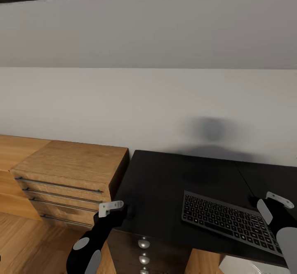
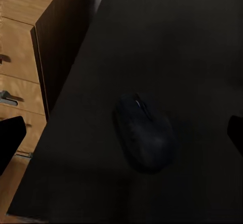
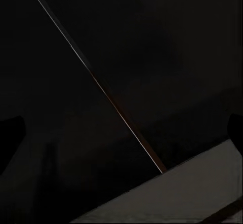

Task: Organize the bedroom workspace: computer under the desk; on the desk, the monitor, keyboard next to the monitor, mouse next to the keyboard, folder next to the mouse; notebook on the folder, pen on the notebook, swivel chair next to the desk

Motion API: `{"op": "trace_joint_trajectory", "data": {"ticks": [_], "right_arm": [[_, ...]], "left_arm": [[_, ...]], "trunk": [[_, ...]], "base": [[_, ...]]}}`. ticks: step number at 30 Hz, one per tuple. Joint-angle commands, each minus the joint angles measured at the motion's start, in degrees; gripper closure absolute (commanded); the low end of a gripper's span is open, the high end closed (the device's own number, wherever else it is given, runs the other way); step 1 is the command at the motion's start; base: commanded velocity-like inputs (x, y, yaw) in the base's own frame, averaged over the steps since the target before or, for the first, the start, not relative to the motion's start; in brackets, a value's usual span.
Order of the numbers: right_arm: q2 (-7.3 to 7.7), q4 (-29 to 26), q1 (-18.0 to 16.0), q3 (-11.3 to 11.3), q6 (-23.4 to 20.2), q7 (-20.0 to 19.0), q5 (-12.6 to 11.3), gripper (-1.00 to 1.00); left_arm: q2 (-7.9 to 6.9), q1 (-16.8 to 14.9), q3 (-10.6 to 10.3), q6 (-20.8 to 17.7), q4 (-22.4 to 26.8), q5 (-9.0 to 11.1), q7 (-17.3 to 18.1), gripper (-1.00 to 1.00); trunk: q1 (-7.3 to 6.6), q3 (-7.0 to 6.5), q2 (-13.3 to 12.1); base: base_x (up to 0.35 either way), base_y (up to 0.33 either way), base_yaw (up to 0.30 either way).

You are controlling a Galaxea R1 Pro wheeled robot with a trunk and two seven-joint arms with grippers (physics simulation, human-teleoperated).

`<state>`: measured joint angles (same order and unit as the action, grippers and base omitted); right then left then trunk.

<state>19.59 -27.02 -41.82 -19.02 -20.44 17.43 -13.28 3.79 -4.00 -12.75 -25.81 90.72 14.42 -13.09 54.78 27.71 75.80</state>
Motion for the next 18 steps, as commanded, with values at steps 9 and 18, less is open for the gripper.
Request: {"op": "trace_joint_trajectory", "data": {"ticks": [9, 18], "right_arm": [[-0.07, -0.05, -0.02, 0.12, -0.21, 0.32, 0.79, -1.00], [-0.08, -0.05, -0.02, 0.12, -0.21, 0.32, 0.88, -1.00]], "left_arm": [[-0.01, -0.04, -0.08, -0.27, 0.07, 0.60, -0.53, -1.00], [-0.02, -0.04, -0.08, -0.29, 0.01, 0.60, -0.53, -1.00]], "trunk": [[-0.01, 0.06, 0.04], [-0.01, 0.06, 0.04]], "base": [[-0.201, 0.000, 0.000], [-0.025, 0.000, 0.000]]}}
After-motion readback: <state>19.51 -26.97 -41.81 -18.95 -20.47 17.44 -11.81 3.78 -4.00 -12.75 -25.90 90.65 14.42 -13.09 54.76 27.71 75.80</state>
